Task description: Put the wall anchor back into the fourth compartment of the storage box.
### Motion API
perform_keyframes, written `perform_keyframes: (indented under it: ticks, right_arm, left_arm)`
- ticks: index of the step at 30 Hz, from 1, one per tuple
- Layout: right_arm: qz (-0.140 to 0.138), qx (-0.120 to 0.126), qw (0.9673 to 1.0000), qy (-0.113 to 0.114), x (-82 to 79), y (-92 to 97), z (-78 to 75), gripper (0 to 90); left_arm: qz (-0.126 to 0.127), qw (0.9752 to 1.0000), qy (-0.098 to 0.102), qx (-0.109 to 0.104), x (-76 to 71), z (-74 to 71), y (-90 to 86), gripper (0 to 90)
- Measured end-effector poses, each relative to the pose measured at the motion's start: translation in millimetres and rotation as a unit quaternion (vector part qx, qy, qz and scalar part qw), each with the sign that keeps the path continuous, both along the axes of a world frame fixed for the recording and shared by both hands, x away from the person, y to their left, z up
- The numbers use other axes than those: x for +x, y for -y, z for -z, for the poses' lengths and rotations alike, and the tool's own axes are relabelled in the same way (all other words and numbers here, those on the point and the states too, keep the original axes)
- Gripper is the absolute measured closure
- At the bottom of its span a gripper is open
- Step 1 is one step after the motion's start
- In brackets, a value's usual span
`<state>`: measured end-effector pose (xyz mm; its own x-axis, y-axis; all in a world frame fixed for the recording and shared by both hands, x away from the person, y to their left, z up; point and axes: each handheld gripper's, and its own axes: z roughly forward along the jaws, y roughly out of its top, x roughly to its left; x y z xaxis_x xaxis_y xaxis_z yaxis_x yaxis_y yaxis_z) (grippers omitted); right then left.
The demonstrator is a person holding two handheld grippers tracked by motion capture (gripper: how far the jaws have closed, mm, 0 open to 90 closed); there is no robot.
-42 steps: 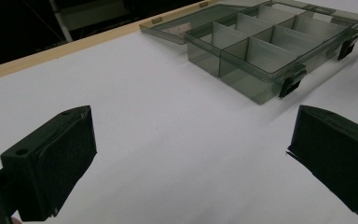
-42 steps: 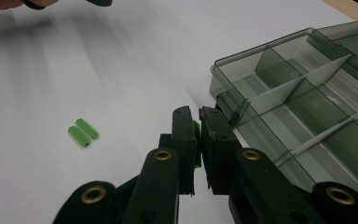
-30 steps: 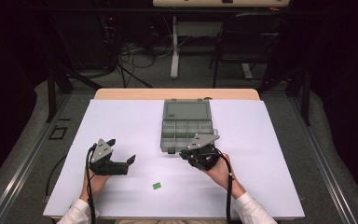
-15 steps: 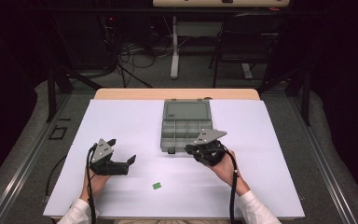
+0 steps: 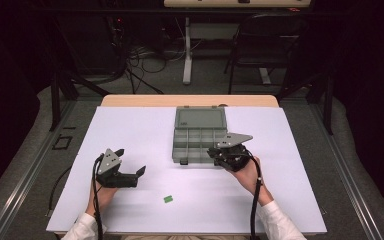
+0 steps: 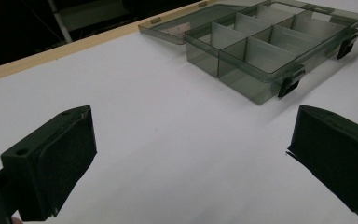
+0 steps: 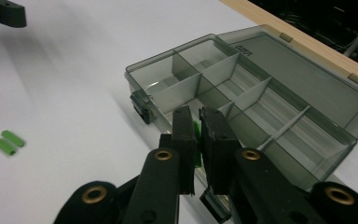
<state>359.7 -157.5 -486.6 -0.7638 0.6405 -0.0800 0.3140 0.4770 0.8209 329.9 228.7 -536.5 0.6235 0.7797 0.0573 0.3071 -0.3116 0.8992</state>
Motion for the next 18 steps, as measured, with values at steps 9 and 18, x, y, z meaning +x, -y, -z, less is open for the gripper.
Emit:
perform_keyframes:
  ticks: [9,18]
  right_arm:
    - [0.023,-0.005,0.9997,0.007,10.0,7.4,-0.6,84.3]
    - [0.043,-0.009,0.999,0.003,20.7,11.0,-0.2,84.3]
  left_arm:
    - [-0.001,1.0,-0.002,0.0,0.0,0.5,0.3,0.0]
    - [0.0,1.0,-0.002,-0.001,0.1,0.6,1.3,0.0]
